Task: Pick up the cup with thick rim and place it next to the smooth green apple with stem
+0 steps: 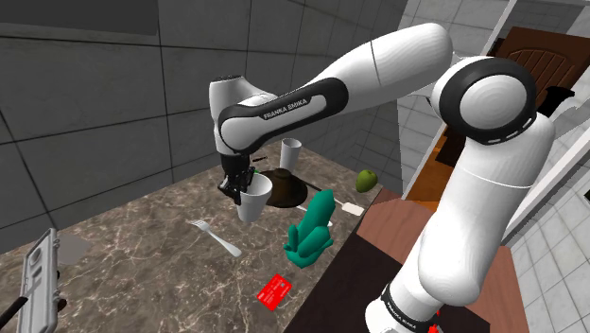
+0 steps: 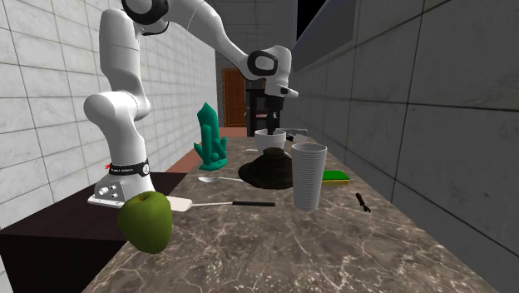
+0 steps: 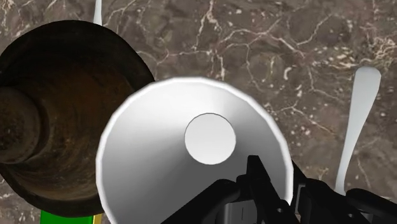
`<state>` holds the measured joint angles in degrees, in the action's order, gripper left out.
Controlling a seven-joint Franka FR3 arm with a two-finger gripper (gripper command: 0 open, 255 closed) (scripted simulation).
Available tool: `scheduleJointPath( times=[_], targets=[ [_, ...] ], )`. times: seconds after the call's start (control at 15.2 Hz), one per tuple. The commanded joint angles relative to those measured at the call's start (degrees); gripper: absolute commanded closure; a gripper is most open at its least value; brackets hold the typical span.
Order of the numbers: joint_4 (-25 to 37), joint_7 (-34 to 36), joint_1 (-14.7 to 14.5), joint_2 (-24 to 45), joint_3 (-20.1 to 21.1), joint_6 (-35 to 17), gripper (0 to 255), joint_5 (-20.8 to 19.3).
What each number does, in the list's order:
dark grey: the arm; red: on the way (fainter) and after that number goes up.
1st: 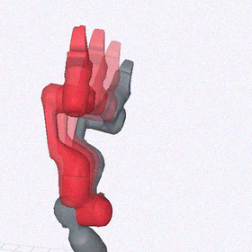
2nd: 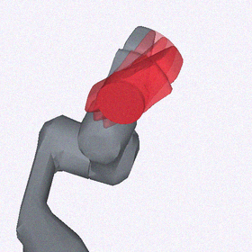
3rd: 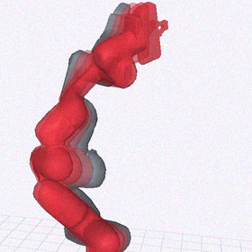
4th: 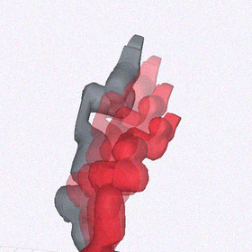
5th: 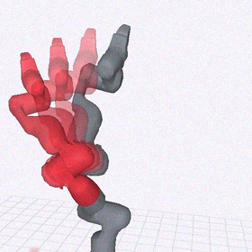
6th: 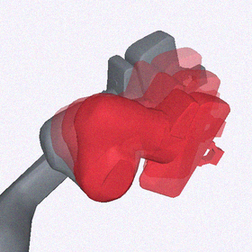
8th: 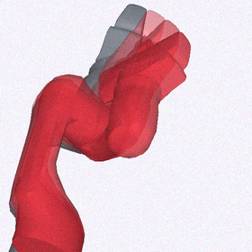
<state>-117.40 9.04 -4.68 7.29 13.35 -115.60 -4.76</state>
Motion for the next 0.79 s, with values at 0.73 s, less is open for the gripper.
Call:
scheduleJointPath(
  times=[0.73],
  targets=[
    [4.6,-0.99,0.14,-3.25,0.07,7.86,255,1.04]
  ],
)
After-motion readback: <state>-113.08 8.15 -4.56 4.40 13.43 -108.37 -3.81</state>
